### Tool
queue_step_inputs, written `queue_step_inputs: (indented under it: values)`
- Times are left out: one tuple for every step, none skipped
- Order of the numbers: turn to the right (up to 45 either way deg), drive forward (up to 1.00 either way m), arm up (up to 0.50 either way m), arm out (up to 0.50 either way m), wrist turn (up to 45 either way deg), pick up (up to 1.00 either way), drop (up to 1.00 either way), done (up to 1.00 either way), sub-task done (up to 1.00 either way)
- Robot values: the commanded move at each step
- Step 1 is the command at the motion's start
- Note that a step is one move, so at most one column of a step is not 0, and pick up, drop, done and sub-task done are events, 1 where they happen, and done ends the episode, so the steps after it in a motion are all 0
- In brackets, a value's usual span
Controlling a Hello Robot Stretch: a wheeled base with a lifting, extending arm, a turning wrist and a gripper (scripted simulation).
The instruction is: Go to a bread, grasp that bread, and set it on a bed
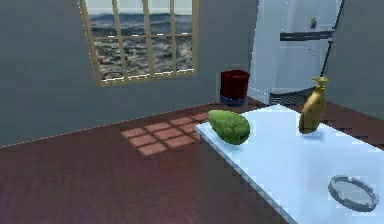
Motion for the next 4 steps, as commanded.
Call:
queue_step_inputs:
  values:
    - [0.0,0.0,0.5,0.0,0.0,0.0,0.0,0.0,0.0]
    - [0.0,0.0,0.38,0.0,0.0,0.0,0.0,0.0,0.0]
    - [0.0,0.0,0.0,0.2,0.0,0.0,0.0,0.0,0.0]
    - [0.0,0.0,0.0,0.0,45.0,0.0,0.0,0.0,0.0]
